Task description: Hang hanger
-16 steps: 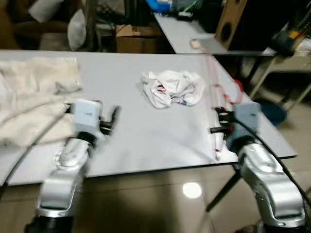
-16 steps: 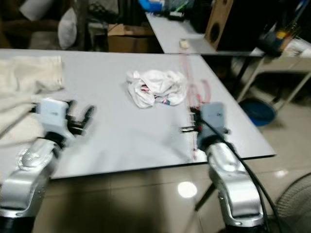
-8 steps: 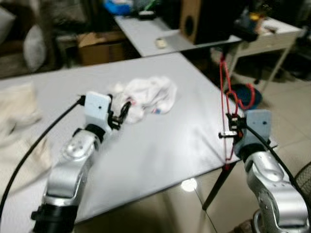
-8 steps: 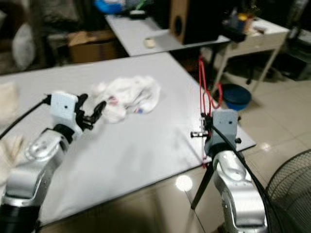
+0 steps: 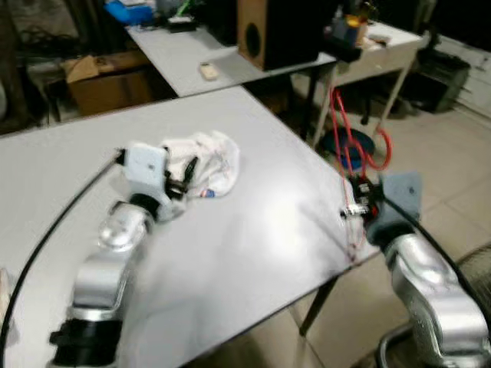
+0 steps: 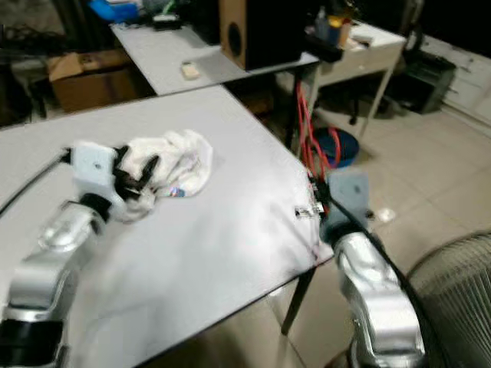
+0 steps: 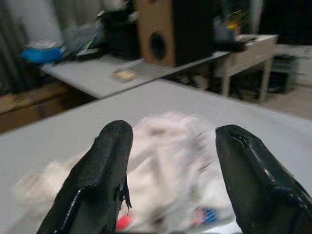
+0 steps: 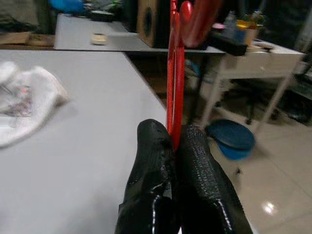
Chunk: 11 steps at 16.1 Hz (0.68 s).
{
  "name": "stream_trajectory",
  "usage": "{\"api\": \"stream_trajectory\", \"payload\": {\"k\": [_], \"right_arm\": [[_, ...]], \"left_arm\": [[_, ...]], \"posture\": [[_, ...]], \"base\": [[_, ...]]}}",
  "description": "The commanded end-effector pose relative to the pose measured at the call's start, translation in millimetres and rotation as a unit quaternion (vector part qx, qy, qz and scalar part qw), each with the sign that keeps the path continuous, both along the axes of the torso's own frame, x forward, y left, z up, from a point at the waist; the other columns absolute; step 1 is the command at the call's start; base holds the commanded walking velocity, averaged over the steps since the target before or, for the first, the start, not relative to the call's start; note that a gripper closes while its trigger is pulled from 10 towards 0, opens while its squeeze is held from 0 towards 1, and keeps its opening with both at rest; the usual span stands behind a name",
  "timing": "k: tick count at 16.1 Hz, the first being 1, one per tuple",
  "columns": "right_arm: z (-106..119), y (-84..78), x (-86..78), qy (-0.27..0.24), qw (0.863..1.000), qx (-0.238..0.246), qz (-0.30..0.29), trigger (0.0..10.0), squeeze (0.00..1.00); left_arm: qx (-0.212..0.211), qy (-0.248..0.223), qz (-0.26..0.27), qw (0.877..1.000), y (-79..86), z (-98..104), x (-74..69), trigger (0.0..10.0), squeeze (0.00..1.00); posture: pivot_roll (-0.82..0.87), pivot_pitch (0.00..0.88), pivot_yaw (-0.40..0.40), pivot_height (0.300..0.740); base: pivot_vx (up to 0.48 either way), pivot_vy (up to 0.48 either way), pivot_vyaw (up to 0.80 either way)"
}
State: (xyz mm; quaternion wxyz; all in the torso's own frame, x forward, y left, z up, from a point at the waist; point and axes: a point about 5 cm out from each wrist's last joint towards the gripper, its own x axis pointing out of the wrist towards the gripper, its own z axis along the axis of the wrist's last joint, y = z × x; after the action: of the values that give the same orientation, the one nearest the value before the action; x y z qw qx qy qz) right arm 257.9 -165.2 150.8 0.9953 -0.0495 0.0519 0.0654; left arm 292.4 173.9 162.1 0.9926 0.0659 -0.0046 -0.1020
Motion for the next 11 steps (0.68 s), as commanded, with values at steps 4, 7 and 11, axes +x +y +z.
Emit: {"api": "stream_trajectory", "payload": {"k": [4, 7, 11], "right_arm": [[2, 2.7, 4.1, -0.002, 1.0, 0.007, 0.02, 10.0, 0.0], [3, 1.9, 5.2, -0.003, 1.0, 0.009, 0.016, 10.0, 0.0], [4, -13.3, 1.7, -0.013, 1.0, -0.026, 0.011, 10.0, 0.0]], "left_arm": [[0.002, 0.004, 0.027, 1.0, 11.5, -3, -2.0, 10.0, 0.0], [0.003, 0.002, 0.029, 1.0, 11.7, -2, -0.2, 10.0, 0.0], [0.023, 0.012, 0.027, 0.999, 7.1, -4, -4.9, 10.0, 0.0]], "posture": [[-0.05, 0.0, -0.03, 0.74], [-0.05, 0.0, -0.031, 0.74], [-0.06, 0.0, -0.012, 0.74]], "base": [[0.0, 0.292, 0.0], [0.0, 0.479, -0.53], [0.0, -0.12, 0.0]]}}
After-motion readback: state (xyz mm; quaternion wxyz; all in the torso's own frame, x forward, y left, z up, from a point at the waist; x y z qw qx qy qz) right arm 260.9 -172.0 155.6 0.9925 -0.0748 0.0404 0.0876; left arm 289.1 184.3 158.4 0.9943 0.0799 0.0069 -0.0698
